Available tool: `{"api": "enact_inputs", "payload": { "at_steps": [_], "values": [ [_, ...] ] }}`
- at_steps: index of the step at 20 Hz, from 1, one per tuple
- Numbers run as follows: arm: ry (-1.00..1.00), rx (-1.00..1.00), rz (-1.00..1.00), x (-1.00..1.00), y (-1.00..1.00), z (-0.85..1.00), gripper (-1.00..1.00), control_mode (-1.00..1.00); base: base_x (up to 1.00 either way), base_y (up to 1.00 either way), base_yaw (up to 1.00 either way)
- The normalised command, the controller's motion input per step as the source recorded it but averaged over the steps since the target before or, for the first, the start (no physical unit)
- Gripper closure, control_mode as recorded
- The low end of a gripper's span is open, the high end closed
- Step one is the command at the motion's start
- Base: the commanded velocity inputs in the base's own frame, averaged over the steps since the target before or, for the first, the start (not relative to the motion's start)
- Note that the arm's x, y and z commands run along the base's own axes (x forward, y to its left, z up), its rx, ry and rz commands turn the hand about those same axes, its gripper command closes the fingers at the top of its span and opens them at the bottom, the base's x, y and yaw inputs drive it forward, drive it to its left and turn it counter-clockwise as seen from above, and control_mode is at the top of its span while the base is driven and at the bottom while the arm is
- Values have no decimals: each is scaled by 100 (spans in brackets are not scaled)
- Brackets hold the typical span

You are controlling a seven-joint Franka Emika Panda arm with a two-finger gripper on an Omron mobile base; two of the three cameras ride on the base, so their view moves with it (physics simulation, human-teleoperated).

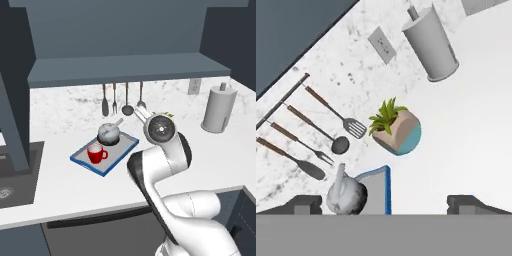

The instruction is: Pick the kettle from the counter and place it on the tray. Then pick the mug from the cabinet and place it on the tray. Then close the cabinet doors.

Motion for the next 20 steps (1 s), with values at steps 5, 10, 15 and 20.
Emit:
{"api": "enact_inputs", "payload": {
  "at_steps": [5,10,15,20],
  "values": [
    [6,0,-46,-52,-44,39,-100,-100,0,0,0],
    [-8,-3,-35,-68,-28,12,-100,-100,0,0,0],
    [-9,0,-26,-60,-38,12,-100,-100,0,0,0],
    [0,0,-15,-39,-37,9,-100,-100,0,0,0]
  ]
}}
